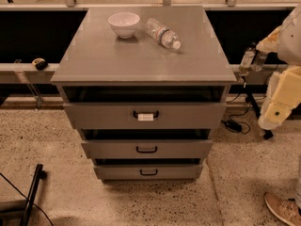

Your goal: Open bottom drawer

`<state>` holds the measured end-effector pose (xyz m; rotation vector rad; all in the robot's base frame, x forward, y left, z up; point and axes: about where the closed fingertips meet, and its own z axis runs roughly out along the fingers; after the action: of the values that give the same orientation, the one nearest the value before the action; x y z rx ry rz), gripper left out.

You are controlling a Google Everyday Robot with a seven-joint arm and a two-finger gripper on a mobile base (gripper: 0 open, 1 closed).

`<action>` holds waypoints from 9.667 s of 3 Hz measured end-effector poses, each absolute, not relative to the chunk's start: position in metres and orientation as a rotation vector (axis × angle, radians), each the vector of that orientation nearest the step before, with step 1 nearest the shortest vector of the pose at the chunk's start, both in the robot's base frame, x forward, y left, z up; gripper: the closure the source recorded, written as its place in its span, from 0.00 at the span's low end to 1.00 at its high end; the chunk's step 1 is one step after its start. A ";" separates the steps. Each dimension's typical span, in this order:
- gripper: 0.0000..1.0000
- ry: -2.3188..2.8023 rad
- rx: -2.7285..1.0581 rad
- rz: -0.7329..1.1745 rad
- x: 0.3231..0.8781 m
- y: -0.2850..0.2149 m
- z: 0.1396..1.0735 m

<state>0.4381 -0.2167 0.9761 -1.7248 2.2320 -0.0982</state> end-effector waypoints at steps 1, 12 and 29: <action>0.00 2.232 -1.725 -0.098 0.438 -0.217 0.976; 0.00 1.449 -1.953 0.419 0.466 -0.171 0.500; 0.00 1.760 -2.030 0.388 0.491 -0.141 0.201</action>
Offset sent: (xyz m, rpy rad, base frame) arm 0.0250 0.0135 -0.1531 0.0875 -0.0645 0.1530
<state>0.4905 -0.1414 0.2005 -2.0302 1.7599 0.3883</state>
